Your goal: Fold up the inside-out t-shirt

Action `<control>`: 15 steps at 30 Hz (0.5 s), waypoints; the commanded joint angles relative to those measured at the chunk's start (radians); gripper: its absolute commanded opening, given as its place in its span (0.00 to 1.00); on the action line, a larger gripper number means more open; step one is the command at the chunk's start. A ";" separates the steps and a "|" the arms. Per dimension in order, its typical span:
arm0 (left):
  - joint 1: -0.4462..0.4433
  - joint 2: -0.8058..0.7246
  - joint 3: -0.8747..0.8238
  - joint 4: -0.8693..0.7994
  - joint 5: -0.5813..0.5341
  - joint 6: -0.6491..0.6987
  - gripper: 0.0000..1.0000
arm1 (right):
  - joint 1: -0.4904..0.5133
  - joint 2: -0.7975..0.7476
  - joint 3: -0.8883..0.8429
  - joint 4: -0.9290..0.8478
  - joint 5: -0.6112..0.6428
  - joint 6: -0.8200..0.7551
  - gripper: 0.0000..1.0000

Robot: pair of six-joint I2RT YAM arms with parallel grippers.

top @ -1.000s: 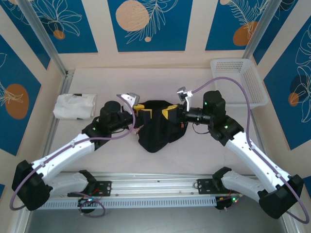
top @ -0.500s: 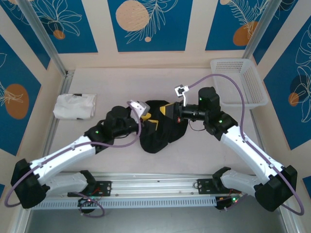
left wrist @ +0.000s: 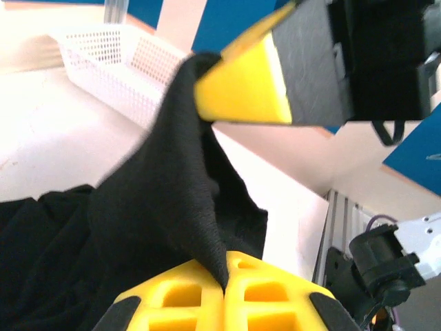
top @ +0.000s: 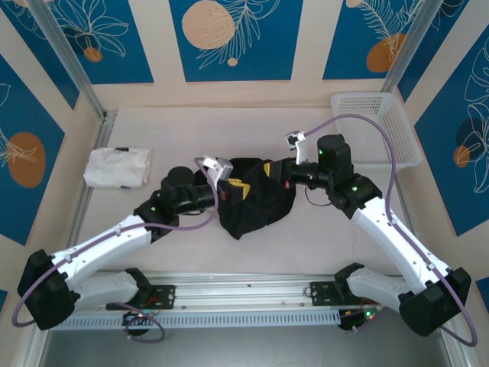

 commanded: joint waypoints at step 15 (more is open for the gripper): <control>0.062 -0.019 -0.041 0.113 0.037 -0.091 0.00 | -0.005 -0.126 -0.057 -0.237 0.057 -0.245 0.43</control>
